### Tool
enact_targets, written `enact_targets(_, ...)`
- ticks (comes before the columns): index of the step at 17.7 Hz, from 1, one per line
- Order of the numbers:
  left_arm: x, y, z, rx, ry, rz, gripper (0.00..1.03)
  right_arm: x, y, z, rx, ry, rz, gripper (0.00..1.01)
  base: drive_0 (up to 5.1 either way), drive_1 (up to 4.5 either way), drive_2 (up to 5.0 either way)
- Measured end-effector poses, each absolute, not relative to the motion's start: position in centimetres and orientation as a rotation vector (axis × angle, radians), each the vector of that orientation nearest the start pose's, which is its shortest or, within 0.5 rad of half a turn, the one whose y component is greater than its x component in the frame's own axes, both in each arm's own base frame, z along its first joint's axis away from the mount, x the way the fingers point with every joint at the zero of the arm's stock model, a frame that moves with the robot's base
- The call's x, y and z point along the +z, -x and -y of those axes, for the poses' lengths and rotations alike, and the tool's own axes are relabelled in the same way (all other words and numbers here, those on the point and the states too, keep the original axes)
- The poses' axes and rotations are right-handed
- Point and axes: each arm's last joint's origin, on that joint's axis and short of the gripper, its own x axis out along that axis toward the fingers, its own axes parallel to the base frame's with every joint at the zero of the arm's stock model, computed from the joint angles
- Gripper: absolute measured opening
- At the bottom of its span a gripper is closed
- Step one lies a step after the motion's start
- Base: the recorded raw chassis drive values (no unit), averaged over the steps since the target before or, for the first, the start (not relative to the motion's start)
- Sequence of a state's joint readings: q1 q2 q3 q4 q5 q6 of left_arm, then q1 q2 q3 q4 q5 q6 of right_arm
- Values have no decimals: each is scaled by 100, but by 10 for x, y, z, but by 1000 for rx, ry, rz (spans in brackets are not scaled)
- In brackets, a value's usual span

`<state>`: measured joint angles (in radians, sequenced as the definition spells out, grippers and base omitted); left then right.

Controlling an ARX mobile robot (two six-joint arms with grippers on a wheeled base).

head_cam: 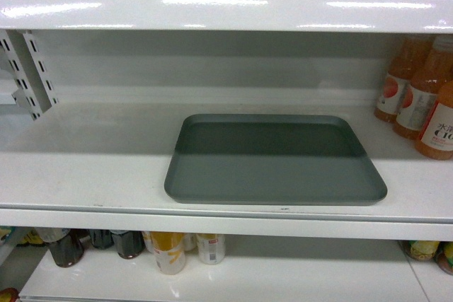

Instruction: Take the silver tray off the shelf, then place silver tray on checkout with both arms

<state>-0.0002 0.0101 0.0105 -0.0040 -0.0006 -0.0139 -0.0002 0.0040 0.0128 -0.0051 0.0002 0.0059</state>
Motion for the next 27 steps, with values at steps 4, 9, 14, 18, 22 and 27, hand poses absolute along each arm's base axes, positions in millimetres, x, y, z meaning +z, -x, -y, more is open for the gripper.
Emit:
enact_targets(4,166,-98,0,0,14,-4,98,167,-97,0,0,-6,4,98,0,0,0)
enact_targets(9,166,-98,0,0,14,-4,98,167,-97,0,0,-6,4,98,0,0,0)
enact_targets(14,166,-98,0,0,14,-4,98,167,-97,0,0,-6,4,98,0,0,0)
enact_targets(18,166,-98,0,0,14,-4,98,167,-97,0,0,-6,4,98,0,0,0)
enact_targets(22,166,-98,0,0,14,-4,98,167,-97,0,0,-6,4,98,0,0,0)
enact_targets(27,164,-97,1,61,32,-129,98,165,-97,0,16,-1,-37,98,0,0,0)
